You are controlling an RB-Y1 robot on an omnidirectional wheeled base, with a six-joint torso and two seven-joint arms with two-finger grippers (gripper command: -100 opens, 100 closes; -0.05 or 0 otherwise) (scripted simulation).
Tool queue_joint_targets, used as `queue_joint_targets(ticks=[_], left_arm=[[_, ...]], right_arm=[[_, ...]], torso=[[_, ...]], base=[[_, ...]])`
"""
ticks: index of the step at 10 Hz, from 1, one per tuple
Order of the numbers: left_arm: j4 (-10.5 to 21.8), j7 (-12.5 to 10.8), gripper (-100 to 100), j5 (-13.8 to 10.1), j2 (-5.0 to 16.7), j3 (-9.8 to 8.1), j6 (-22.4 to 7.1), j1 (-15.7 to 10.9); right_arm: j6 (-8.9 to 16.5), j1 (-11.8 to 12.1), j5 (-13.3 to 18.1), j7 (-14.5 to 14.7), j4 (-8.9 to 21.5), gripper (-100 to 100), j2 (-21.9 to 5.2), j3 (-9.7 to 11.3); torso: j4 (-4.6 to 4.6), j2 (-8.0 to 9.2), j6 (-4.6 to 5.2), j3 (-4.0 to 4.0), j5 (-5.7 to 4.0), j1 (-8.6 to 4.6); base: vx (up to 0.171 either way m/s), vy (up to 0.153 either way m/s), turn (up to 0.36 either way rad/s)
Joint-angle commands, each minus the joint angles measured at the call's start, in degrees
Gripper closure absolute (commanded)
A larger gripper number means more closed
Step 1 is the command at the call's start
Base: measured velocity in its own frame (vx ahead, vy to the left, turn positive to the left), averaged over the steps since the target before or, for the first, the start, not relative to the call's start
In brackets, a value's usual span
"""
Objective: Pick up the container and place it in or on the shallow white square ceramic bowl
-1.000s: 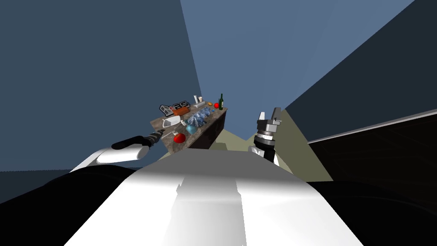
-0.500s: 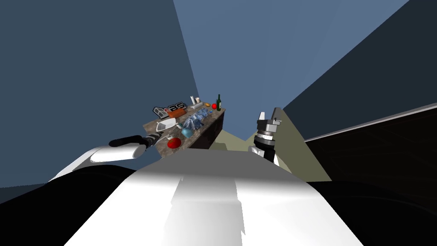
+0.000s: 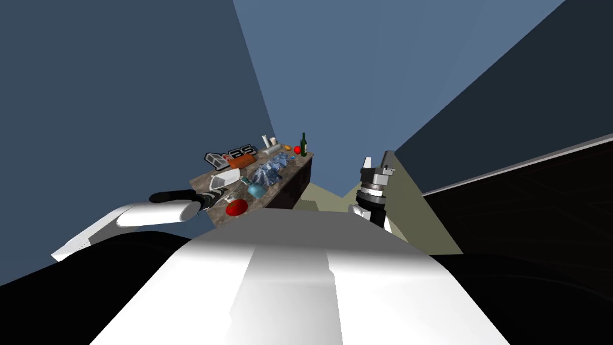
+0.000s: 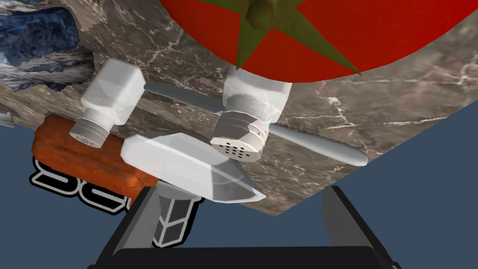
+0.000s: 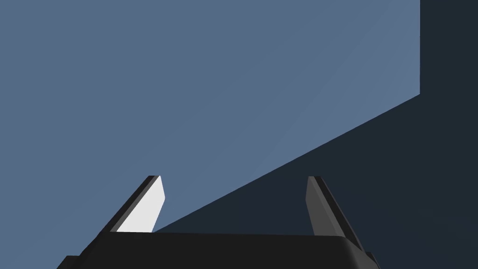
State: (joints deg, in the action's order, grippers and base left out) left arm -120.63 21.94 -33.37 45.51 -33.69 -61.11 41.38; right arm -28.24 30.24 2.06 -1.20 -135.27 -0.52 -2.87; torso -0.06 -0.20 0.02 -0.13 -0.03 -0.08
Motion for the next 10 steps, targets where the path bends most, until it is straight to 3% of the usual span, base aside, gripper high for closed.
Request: queue_joint_targets(ticks=[1,6,10], left_arm=[[0.1,0.5,-100,-0.6,0.5,-0.17,-2.0,0.1],[1.6,3.3,-100,-4.3,2.9,0.23,-10.1,1.1],[2.6,4.6,-100,-6.0,3.2,1.05,-14.3,1.7]], right_arm=[[0.0,0.0,0.0,0.0,0.0,0,0.0,0.0],[0.0,0.0,0.0,0.0,0.0,0,0.0,0.0],[0.0,0.0,0.0,0.0,0.0,0,0.0,0.0]], torso=[[0.00,0.00,0.00,0.00,0.00,0.00],[0.01,0.08,-0.02,0.04,0.01,0.05],[0.04,0.16,-0.02,0.09,0.02,0.08]], base=[[0.050,-0.020,-0.040],[0.048,-0.013,-0.073],[0.021,0.000,-0.048]])
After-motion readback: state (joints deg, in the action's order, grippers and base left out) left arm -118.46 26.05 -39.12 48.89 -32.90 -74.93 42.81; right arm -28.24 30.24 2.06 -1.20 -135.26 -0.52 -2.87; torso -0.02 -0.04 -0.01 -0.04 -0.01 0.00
